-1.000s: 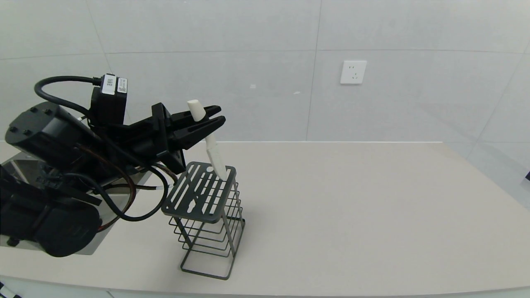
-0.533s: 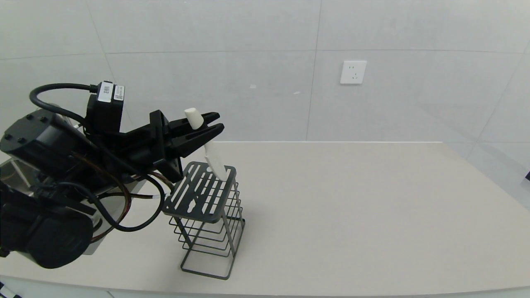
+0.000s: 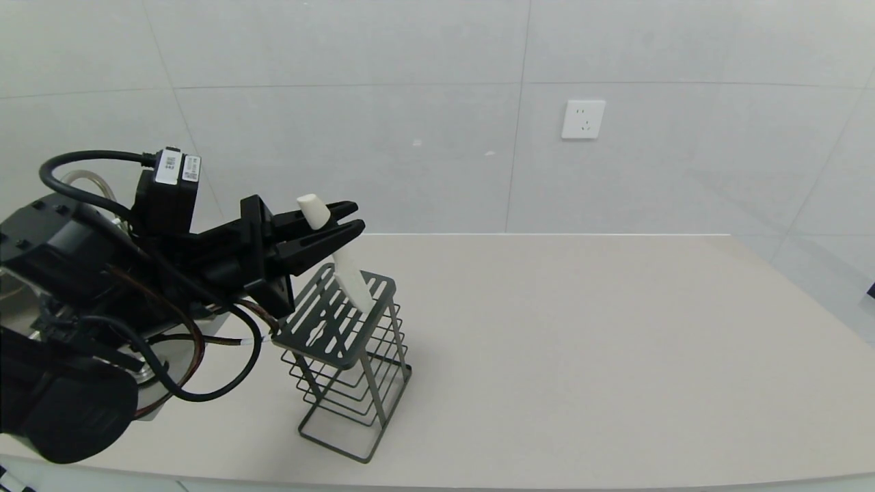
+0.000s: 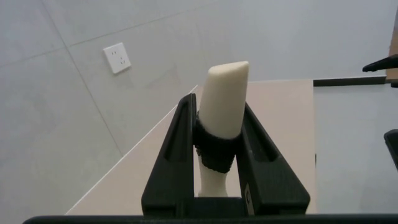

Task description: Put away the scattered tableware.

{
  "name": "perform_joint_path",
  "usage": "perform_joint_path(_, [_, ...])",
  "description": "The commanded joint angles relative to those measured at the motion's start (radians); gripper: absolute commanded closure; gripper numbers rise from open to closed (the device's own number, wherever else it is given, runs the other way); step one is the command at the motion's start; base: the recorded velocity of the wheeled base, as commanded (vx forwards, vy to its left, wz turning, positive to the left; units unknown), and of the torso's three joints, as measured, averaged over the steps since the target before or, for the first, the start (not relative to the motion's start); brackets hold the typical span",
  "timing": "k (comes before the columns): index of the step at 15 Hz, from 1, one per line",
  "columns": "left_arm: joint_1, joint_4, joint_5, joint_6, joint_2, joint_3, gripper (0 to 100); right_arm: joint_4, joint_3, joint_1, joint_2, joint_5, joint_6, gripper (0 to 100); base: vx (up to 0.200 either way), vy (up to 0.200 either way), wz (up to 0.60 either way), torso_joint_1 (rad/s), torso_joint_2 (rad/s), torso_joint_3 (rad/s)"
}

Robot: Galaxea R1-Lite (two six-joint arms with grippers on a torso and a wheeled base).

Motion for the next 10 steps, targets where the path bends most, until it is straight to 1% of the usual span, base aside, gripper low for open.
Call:
perform_joint_path(1, [0.001, -0.004, 0.000, 0.001, 0.001, 0.004, 100, 0.000, 0.000, 0.000, 0.003, 0.000, -0.001, 0, 0.000, 0.000, 0.00, 0.000, 0.00, 0.000])
perform_joint_path(4, [0.000, -0.004, 0.002, 0.027, 0.038, -0.004, 100, 0.000, 0.000, 0.000, 0.003, 0.000, 0.001, 0, 0.000, 0.000, 0.00, 0.000, 0.00, 0.000])
perform_joint_path(5, [0.000, -0.004, 0.005, 0.046, 0.064, -0.004, 100, 0.000, 0.000, 0.000, 0.003, 0.000, -0.001, 0, 0.000, 0.000, 0.00, 0.000, 0.00, 0.000])
perform_joint_path(6, [0.001, -0.004, 0.009, 0.072, 0.087, -0.007, 100, 0.000, 0.000, 0.000, 0.003, 0.000, -0.001, 0, 0.000, 0.000, 0.00, 0.000, 0.00, 0.000])
perform_joint_path(8, [0.000, -0.004, 0.011, 0.098, 0.108, -0.008, 100, 0.000, 0.000, 0.000, 0.003, 0.000, -0.001, 0, 0.000, 0.000, 0.00, 0.000, 0.00, 0.000])
perform_joint_path(10, [0.000, -0.004, 0.011, 0.101, 0.114, -0.002, 100, 0.000, 0.000, 0.000, 0.003, 0.000, -0.001, 0, 0.000, 0.000, 0.00, 0.000, 0.00, 0.000])
